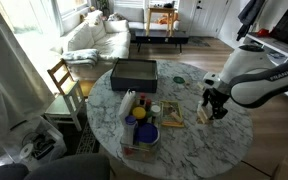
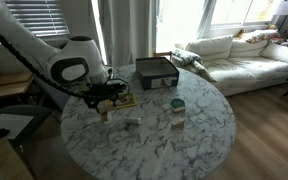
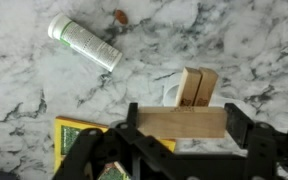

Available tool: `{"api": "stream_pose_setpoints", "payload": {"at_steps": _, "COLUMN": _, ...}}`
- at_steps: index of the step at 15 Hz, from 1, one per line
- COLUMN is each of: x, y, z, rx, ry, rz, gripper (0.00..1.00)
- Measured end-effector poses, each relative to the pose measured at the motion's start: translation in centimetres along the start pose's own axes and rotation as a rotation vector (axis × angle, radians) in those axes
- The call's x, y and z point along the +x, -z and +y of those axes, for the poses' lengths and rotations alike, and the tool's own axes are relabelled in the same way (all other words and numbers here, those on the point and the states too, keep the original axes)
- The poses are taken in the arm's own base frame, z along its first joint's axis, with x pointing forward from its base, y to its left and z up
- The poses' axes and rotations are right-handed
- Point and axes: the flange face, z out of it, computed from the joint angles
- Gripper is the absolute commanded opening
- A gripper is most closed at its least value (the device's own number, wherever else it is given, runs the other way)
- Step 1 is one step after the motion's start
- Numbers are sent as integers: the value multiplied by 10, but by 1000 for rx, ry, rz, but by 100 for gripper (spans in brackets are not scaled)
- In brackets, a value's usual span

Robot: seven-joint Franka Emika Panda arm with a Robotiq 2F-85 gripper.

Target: Place the wooden blocks on the measuring cup parallel to one another then put them on the table.

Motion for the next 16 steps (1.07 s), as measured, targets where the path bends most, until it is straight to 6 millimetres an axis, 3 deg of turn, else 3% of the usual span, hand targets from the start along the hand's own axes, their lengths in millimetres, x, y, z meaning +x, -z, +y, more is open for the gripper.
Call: {"api": "stream_pose_setpoints", "payload": {"at_steps": 16, "x": 9, "y": -1, "z": -7, "rx": 15, "ry": -14, "rz": -4, "gripper": 59}}
